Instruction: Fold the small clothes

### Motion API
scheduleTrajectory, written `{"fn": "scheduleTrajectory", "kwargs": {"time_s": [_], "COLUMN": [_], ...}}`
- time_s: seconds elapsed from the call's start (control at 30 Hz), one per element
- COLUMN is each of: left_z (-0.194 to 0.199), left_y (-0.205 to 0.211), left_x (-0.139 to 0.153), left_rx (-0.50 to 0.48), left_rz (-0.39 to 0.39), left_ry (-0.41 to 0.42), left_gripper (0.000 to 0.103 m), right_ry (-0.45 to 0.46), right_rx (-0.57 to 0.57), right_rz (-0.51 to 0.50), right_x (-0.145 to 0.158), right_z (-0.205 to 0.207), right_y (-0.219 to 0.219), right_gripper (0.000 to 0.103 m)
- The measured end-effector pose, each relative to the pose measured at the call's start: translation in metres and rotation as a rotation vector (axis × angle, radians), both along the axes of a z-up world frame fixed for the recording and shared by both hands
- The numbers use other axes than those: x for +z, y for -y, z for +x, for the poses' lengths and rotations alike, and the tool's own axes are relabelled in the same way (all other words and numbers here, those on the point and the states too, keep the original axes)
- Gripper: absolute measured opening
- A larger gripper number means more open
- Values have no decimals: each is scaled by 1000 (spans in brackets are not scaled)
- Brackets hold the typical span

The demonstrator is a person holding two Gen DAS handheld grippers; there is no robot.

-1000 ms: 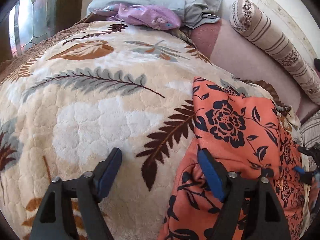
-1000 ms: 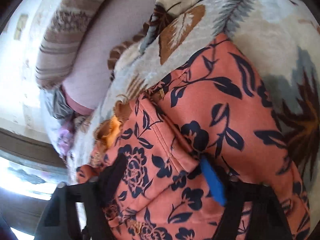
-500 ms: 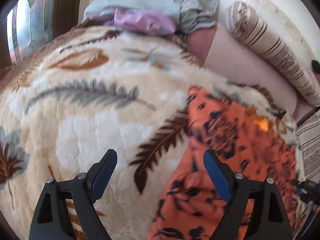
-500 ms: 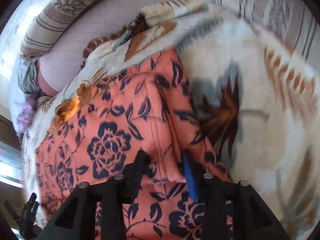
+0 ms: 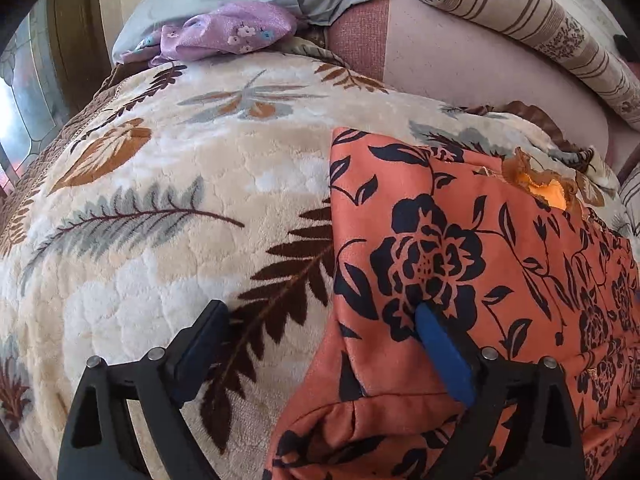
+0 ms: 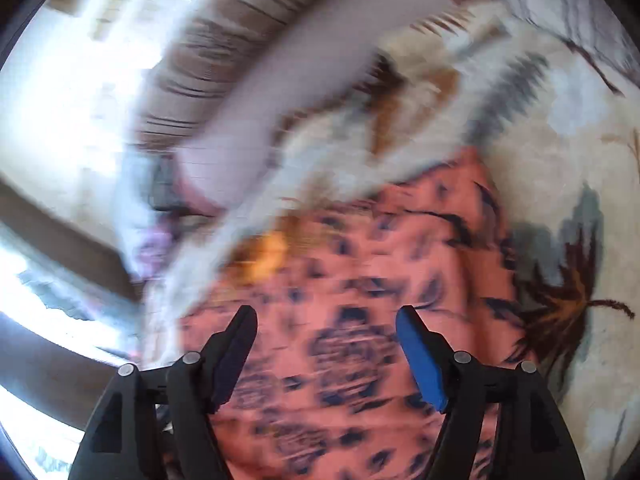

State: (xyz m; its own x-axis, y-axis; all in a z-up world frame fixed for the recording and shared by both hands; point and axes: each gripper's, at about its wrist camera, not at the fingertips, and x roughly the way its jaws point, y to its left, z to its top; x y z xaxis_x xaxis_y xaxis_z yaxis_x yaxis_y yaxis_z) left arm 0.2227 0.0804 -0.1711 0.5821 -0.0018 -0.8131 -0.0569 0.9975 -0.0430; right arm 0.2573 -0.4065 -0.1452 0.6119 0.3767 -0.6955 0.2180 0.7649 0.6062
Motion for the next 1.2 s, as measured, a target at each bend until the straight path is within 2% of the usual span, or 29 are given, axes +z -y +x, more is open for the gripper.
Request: {"fn": "scheduleTrajectory", "kwargs": {"time_s": [0.03,0.07,0.13,0.2,0.27,0.3,0.33,0.37,0.43,0.5,0.57,0.67,0.73,0.77,0.8,0.9,0.93,1.0,1.03,1.1,1.2], "left_z": [-1,-3,-5,8,29,41,54,51,50,49,45,20,-10,-27,-46,-88,-104,-136,-150,-176,-209], "left_y": [0,-2,-4,-2,2,2,0,2,13,11,6,-3,-18,-26,-32,-45,-49,-50,-52,-57,-56], "left_x": [7,19,42,50,36,18,-9,-14,-10,-10,-5,8,20,26,27,10,7,11,12,11,11], "left_rx": [-3,-7,-5,-15,-22,-8,7,-13,-16,-15,-10,-8,7,9,15,-14,-16,-43,-43,-38,-51], "left_rz": [-19,-47,-78,-104,-116,-112,-96,-85,-15,-30,-56,-57,-92,-117,-137,-165,-160,-117,-117,-167,-169], "left_ry": [4,35,125,150,94,25,-77,-10,-1,1,-10,-26,6,21,16,-115,-123,-87,-96,-106,-111], "left_gripper": [94,94,94,94,94,94,101,103,103,103,103,103,103,103,103,103,103,103,103,103,103], "right_ry": [-81,-60,1,68,75,39,-15,15,43,44,43,21,14,1,-31,-44,-64,-58,-61,-59,-60], "right_rx": [-27,-39,-24,10,28,15,11,2,-15,26,39,-3,-7,-8,-16,-19,-26,-22,-28,-36,-45], "right_rz": [18,43,15,16,23,-7,-18,37,23,-48,-49,24,37,15,-28,-57,-68,-36,-30,-2,113], "right_x": [-20,-20,-1,15,10,-2,-23,-34,-24,-20,-19,-16,-12,-12,-12,-18,-20,-21,-20,-21,-28], "right_z": [8,7,5,7,16,24,32,32,26,27,24,5,-18,-27,-43,-90,-103,-135,-149,-179,-228], "right_y": [6,8,2,-6,-8,-5,-1,5,0,-11,-13,-1,12,17,24,36,40,47,49,54,59], "right_gripper": [69,69,71,72,77,78,76,75,75,75,75,75,75,80,80,80,81,81,81,81,81]}}
